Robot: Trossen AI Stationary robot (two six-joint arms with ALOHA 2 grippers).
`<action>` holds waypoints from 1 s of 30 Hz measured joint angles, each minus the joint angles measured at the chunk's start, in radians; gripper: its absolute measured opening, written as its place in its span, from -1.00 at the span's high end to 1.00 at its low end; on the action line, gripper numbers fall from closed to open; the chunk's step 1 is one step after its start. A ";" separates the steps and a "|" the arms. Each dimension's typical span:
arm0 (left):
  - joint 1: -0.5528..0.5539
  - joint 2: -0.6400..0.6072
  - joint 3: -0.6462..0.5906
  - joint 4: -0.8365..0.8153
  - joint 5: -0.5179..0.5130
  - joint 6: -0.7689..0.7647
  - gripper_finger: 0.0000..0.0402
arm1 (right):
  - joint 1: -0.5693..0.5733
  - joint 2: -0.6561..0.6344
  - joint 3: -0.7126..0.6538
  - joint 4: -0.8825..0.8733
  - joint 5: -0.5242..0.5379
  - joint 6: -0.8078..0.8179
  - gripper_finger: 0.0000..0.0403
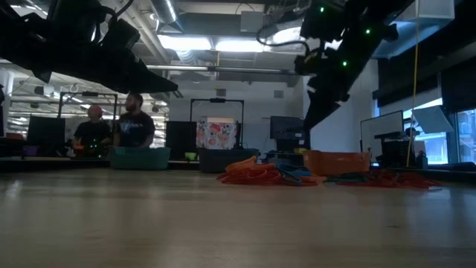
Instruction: Sort rubber bands into baskets
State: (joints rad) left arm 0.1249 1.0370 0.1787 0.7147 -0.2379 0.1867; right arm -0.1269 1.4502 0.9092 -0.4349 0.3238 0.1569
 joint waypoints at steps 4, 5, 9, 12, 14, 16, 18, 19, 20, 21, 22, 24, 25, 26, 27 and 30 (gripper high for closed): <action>0.000 0.000 0.000 0.000 0.000 -0.006 0.97 | 0.045 0.003 0.000 0.095 -0.109 -0.002 0.14; 0.000 0.000 0.000 0.000 0.000 -0.006 0.97 | 0.056 0.008 0.000 0.138 -0.122 -0.007 0.14; 0.000 0.000 0.000 0.000 0.013 -0.008 0.97 | 0.089 0.054 0.000 0.295 -0.143 -0.068 0.14; 0.000 0.000 0.000 0.001 0.017 -0.008 0.97 | 0.091 0.107 0.000 0.400 -0.154 -0.110 0.14; 0.000 0.000 0.000 0.005 0.018 -0.008 0.97 | 0.087 0.145 0.000 0.457 -0.160 -0.113 0.14; 0.000 0.000 0.000 0.005 0.018 -0.008 0.97 | 0.087 0.183 0.000 0.493 -0.155 -0.114 0.14; 0.000 0.000 0.000 0.005 0.018 -0.008 0.97 | 0.087 0.214 0.000 0.499 -0.151 -0.121 0.14; 0.000 0.000 0.000 0.005 0.018 -0.008 0.97 | 0.087 0.227 0.000 0.499 -0.151 -0.128 0.14; 0.000 0.000 0.000 0.005 0.018 -0.008 0.97 | 0.087 0.240 0.000 0.499 -0.151 -0.137 0.14; 0.000 0.000 0.000 0.005 0.018 -0.008 0.97 | 0.087 0.252 0.000 0.500 -0.151 -0.139 0.14; 0.000 0.000 0.000 0.005 0.018 -0.008 0.97 | 0.087 0.264 0.000 0.503 -0.151 -0.140 0.14; 0.000 0.000 0.000 0.005 0.018 -0.008 0.97 | 0.087 0.287 -0.001 0.524 -0.151 -0.142 0.14; 0.000 0.000 0.000 0.005 0.018 -0.008 0.97 | 0.086 0.296 -0.001 0.542 -0.150 -0.147 0.14; 0.000 0.000 0.000 0.005 0.018 -0.008 0.97 | 0.085 0.306 -0.001 0.557 -0.150 -0.158 0.14; 0.000 0.000 0.000 0.005 0.018 -0.008 0.97 | 0.082 0.314 -0.001 0.570 -0.150 -0.167 0.14; 0.000 0.000 0.000 0.005 0.018 -0.008 0.97 | 0.076 0.333 -0.001 0.595 -0.121 -0.186 0.14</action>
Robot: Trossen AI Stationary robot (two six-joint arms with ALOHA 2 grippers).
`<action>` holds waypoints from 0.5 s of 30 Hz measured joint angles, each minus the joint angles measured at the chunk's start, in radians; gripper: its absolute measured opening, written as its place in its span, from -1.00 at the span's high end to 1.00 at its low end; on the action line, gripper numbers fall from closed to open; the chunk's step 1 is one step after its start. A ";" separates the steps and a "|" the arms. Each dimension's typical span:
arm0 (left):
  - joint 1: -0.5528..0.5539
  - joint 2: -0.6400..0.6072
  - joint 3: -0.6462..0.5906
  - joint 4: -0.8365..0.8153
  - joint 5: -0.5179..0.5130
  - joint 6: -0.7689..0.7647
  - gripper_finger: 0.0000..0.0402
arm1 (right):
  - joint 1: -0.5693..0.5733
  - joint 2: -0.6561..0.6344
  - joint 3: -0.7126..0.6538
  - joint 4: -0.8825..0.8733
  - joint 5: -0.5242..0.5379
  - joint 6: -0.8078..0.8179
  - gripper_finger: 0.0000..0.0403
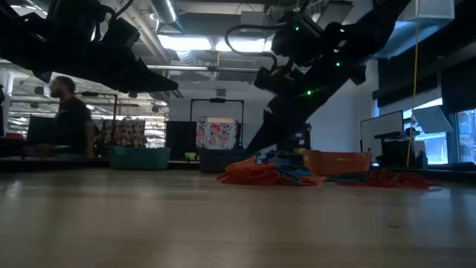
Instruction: Sort rubber bands into baskets
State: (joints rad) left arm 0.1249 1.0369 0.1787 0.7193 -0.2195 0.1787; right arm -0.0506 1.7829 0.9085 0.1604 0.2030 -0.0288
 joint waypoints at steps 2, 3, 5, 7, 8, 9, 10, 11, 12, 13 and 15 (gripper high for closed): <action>0.000 0.000 0.000 0.000 0.000 0.000 0.97 | -0.003 0.002 0.000 0.001 0.032 -0.004 0.14; 0.000 0.000 0.000 0.000 0.000 0.000 0.97 | -0.004 0.002 0.000 0.000 0.032 -0.004 0.14; 0.000 0.000 0.000 0.000 0.000 0.000 0.97 | -0.011 0.002 0.000 -0.005 0.009 -0.003 0.14; 0.000 0.000 0.000 0.000 0.000 0.000 0.97 | -0.011 0.002 0.000 -0.003 -0.017 -0.001 0.15; 0.000 0.000 0.000 -0.001 0.000 0.000 0.97 | -0.011 0.002 0.000 -0.003 -0.022 -0.001 0.15; 0.000 0.000 0.000 0.000 0.000 0.000 0.97 | -0.011 0.002 0.000 -0.005 -0.021 -0.001 0.17; 0.000 0.000 0.000 0.000 0.000 0.000 0.97 | -0.011 0.006 0.000 -0.004 -0.021 -0.001 0.19; 0.000 0.000 0.000 -0.001 0.000 0.000 0.97 | -0.010 0.012 0.000 0.002 -0.021 -0.001 0.22; 0.000 0.000 0.000 -0.001 0.000 0.000 0.97 | -0.011 0.017 0.000 -0.001 -0.022 -0.001 0.26; 0.000 0.000 0.000 -0.001 0.000 0.000 0.97 | -0.011 0.025 0.000 -0.005 -0.022 -0.002 0.30; 0.000 0.000 0.000 -0.001 0.000 0.000 0.97 | -0.011 0.037 0.000 -0.004 -0.018 -0.013 0.40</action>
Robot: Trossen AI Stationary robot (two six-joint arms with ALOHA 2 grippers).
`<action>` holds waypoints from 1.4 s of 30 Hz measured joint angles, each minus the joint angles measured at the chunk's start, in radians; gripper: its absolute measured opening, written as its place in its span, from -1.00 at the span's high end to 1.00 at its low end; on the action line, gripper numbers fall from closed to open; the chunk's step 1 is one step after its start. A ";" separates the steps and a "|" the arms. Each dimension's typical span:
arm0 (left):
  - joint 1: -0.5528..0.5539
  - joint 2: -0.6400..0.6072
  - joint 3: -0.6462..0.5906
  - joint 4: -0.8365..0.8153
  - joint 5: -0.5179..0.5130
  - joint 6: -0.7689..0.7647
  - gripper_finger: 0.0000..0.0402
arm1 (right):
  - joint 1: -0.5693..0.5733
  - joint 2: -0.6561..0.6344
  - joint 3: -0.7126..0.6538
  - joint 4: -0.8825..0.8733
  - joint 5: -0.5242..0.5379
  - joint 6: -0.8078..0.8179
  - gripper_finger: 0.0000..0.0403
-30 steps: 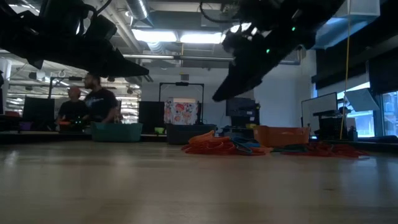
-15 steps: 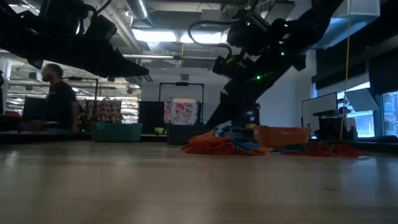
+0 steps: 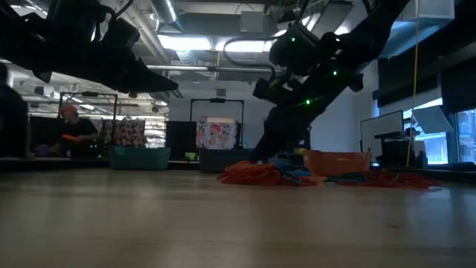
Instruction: Sort rubber bands into baskets
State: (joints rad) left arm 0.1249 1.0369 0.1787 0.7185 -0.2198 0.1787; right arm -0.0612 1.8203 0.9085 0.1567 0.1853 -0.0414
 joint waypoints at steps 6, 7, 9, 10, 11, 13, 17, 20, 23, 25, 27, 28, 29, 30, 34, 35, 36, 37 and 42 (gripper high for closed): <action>0.000 0.000 0.000 0.002 0.000 0.000 0.97 | 0.002 -0.012 -0.001 0.012 0.050 -0.039 0.75; 0.000 0.000 0.000 0.002 0.000 0.000 0.97 | 0.002 -0.013 0.000 0.018 0.050 -0.043 0.82; 0.000 0.000 0.000 0.002 0.000 0.000 0.97 | 0.002 -0.013 0.001 0.012 0.050 -0.046 0.94; 0.000 0.000 0.000 0.002 0.000 0.000 0.97 | 0.002 -0.013 0.000 0.010 0.050 -0.046 0.97; 0.000 0.000 0.000 0.002 0.000 0.000 0.97 | 0.002 -0.013 0.000 0.011 0.054 -0.046 0.97; 0.000 0.000 0.000 0.002 0.000 0.000 0.97 | 0.002 -0.013 0.000 0.010 0.073 -0.046 0.94; 0.000 0.000 0.000 0.002 0.000 0.000 0.97 | 0.002 -0.020 0.000 0.000 0.085 -0.034 0.97; 0.000 0.000 0.000 0.001 0.000 0.000 0.97 | 0.002 -0.026 0.000 -0.004 0.091 0.067 0.99; 0.000 0.000 0.000 0.001 0.000 0.000 0.97 | -0.004 -0.029 0.001 -0.008 0.094 0.153 0.91; 0.000 0.000 0.000 0.000 0.000 0.000 0.97 | -0.006 -0.029 0.001 -0.034 0.071 0.165 0.79; 0.000 0.000 0.000 -0.003 0.000 0.000 0.97 | -0.006 -0.029 0.001 -0.061 0.049 0.160 0.65; 0.000 0.000 0.000 -0.003 0.000 0.000 0.97 | -0.006 -0.029 0.001 -0.078 0.044 0.139 0.57; 0.000 0.000 0.000 -0.003 0.000 0.000 0.97 | -0.005 -0.029 0.001 -0.094 0.040 0.116 0.51; 0.000 0.000 0.000 -0.003 0.000 0.000 0.97 | -0.005 -0.029 0.001 -0.103 0.042 0.094 0.44; 0.000 0.000 0.000 -0.003 0.000 0.000 0.97 | -0.005 -0.019 0.001 -0.095 0.081 0.034 0.26; 0.000 0.000 0.000 -0.003 0.000 0.000 0.97 | -0.005 -0.017 0.001 -0.101 0.082 0.017 0.24; 0.000 0.000 0.000 -0.003 0.000 0.000 0.97 | -0.005 -0.012 0.001 -0.095 0.084 0.006 0.22; 0.000 0.000 0.000 -0.003 0.000 0.000 0.97 | -0.005 -0.006 0.001 -0.079 0.084 -0.007 0.21; 0.000 0.000 0.000 -0.002 0.000 0.000 0.97 | -0.005 0.009 0.002 -0.018 0.034 -0.066 0.20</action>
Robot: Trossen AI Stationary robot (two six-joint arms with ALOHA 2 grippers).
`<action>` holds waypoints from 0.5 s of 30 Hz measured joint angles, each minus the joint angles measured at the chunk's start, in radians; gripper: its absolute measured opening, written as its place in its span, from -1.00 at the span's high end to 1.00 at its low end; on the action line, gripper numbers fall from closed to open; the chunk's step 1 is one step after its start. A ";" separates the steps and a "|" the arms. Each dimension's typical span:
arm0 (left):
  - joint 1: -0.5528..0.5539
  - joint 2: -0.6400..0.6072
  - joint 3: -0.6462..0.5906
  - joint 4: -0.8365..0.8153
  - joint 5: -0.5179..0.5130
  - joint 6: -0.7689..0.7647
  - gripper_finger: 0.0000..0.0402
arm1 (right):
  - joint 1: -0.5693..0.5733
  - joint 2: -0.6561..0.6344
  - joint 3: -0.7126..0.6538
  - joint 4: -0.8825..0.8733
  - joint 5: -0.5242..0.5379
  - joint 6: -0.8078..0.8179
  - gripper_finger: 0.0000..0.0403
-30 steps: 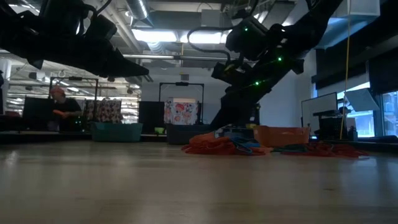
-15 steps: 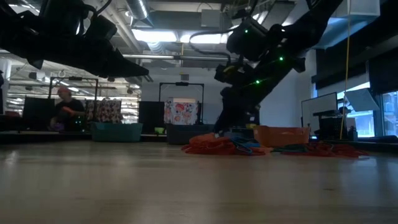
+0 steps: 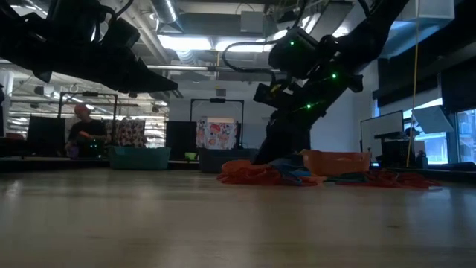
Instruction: Sort rubber bands into baskets
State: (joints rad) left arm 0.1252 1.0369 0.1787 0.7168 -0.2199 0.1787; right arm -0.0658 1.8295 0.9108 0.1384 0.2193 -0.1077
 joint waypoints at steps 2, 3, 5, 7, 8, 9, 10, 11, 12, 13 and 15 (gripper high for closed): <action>0.000 0.000 0.000 0.001 0.000 0.000 0.97 | 0.000 0.001 -0.002 0.006 -0.004 -0.008 0.20; 0.000 0.000 0.000 0.000 0.000 0.000 0.97 | 0.000 0.001 -0.001 0.016 -0.012 -0.013 0.20; 0.000 0.000 0.000 0.001 0.000 0.000 0.97 | 0.000 0.003 -0.001 0.019 -0.031 -0.028 0.20; 0.000 0.000 0.000 0.000 0.000 0.000 0.97 | 0.000 0.006 -0.001 0.014 -0.050 -0.029 0.20; 0.000 0.000 0.000 0.001 0.000 0.000 0.97 | 0.000 0.006 -0.001 0.015 -0.068 -0.029 0.20; 0.000 0.000 0.000 0.001 0.000 0.000 0.97 | 0.000 0.006 -0.001 0.019 -0.084 -0.029 0.20; 0.000 0.000 0.000 0.000 0.000 0.000 0.97 | 0.000 0.006 -0.001 0.019 -0.100 -0.029 0.20; 0.000 0.000 0.000 0.001 0.000 0.000 0.97 | 0.000 0.006 -0.001 0.017 -0.108 -0.029 0.20; 0.000 0.000 0.000 0.001 0.000 0.000 0.97 | 0.000 0.006 -0.001 0.016 -0.111 -0.029 0.20; 0.000 0.000 0.000 0.001 0.000 0.000 0.97 | 0.000 0.006 -0.001 0.018 -0.109 -0.029 0.20; 0.000 0.000 0.000 0.001 0.000 0.000 0.97 | 0.000 0.006 -0.001 0.023 -0.076 -0.029 0.20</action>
State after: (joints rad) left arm 0.1251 1.0370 0.1787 0.7177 -0.2201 0.1787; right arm -0.0658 1.8355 0.9096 0.1613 0.1434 -0.1363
